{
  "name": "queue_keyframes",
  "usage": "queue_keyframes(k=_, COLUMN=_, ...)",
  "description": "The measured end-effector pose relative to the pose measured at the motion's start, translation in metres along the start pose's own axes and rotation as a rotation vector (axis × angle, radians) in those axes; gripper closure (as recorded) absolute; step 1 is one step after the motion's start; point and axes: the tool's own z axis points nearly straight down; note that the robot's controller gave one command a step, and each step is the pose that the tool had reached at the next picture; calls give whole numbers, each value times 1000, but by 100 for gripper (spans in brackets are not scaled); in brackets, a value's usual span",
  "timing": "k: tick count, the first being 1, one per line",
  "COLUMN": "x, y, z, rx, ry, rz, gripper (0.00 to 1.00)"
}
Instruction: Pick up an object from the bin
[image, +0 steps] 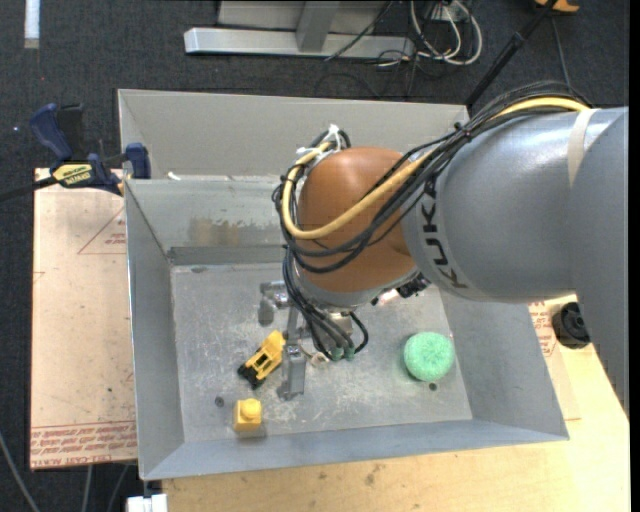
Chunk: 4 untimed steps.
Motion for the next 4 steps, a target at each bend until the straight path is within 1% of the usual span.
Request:
queue_keyframes(k=1, x=5, y=-20, z=23, rx=0, ry=2, rz=25, gripper=0)
queue_keyframes(k=2, x=0, y=-20, z=57, rx=-2, ry=-10, rz=28, gripper=0)
queue_keyframes(k=3, x=5, y=-17, z=103, rx=0, ry=0, rz=57, gripper=0)
queue_keyframes(k=4, x=-11, y=-11, z=113, rx=0, ry=0, rz=90, gripper=0)
